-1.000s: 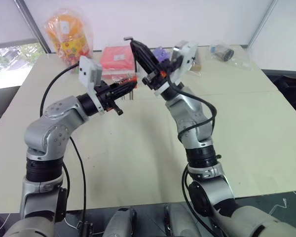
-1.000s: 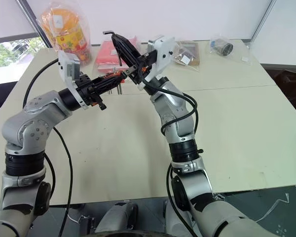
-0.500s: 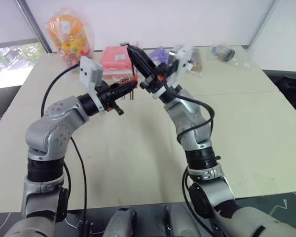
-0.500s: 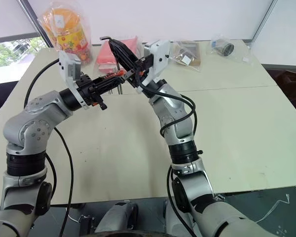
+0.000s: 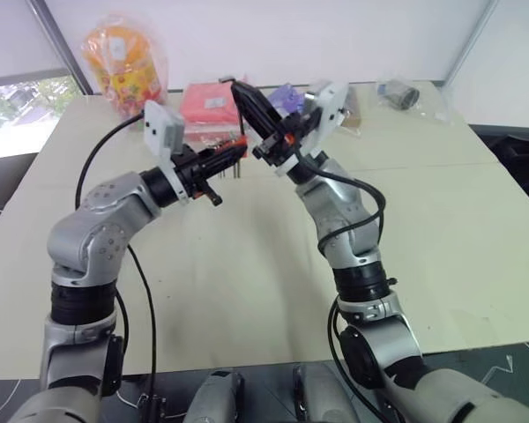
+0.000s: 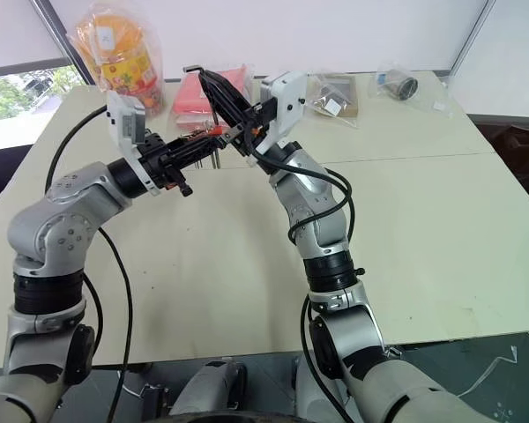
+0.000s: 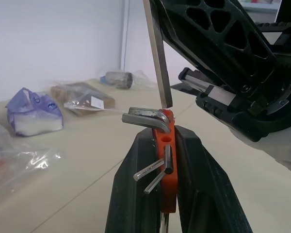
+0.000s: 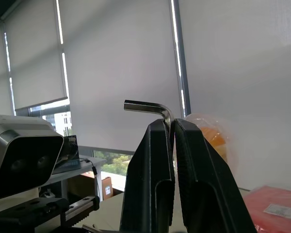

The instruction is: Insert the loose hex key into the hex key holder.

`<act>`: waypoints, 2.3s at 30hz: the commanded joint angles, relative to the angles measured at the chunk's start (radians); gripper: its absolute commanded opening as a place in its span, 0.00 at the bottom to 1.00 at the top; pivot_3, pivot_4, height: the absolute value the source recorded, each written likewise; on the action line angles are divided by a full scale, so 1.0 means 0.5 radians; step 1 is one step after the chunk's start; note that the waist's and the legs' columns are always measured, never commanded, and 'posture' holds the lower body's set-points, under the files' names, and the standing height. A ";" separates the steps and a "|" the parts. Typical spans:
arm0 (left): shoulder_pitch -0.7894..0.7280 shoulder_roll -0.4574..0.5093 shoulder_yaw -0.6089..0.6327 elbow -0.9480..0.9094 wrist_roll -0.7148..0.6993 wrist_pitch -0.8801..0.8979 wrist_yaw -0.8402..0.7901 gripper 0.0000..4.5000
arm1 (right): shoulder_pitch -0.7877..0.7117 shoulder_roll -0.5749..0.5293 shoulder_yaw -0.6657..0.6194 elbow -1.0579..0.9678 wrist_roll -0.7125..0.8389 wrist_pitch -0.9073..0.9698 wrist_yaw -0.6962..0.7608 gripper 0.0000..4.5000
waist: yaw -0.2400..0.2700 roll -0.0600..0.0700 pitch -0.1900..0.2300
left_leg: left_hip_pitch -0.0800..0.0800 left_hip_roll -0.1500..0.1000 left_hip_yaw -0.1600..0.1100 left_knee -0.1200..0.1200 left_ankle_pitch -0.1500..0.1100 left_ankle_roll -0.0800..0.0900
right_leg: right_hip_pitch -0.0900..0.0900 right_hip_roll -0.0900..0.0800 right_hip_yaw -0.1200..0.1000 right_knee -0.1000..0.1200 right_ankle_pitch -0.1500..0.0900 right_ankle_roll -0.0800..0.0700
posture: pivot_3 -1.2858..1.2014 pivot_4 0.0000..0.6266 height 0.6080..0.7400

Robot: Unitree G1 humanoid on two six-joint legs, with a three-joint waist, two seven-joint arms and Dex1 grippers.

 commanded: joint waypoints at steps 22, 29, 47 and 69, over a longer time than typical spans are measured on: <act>-0.052 -0.002 0.047 -0.101 -0.050 -0.010 0.025 0.00 | 0.014 0.008 0.013 -0.015 -0.014 -0.058 0.009 0.00 | 0.000 0.000 0.000 | 0.000 0.000 0.000 0.000 0.000 0.000 | 0.000 0.000 0.000 0.000 0.000 0.000 | 0.52 0.24 1.00; -0.056 -0.002 0.050 -0.096 -0.050 -0.015 0.029 0.00 | 0.005 -0.002 0.001 0.006 -0.025 -0.071 0.010 0.00 | 0.000 0.000 0.000 | 0.000 0.000 0.000 0.000 0.000 0.000 | 0.000 0.000 0.000 0.000 0.000 0.000 | 0.52 0.24 1.00; -0.073 -0.006 0.069 -0.093 -0.090 -0.024 0.056 0.00 | 0.033 -0.003 0.022 0.019 -0.034 -0.104 0.010 0.00 | 0.000 0.000 0.000 | 0.000 0.000 0.000 0.000 0.000 0.000 | 0.000 0.000 0.000 0.000 0.000 0.000 | 0.52 0.24 1.00; -0.080 -0.010 0.057 -0.124 -0.116 0.001 0.051 0.00 | 0.078 0.020 0.055 0.046 -0.085 -0.188 -0.041 0.00 | 0.000 0.000 0.000 | 0.000 0.000 0.000 0.000 0.000 0.000 | 0.000 0.000 0.000 0.000 0.000 0.000 | 0.52 0.24 1.00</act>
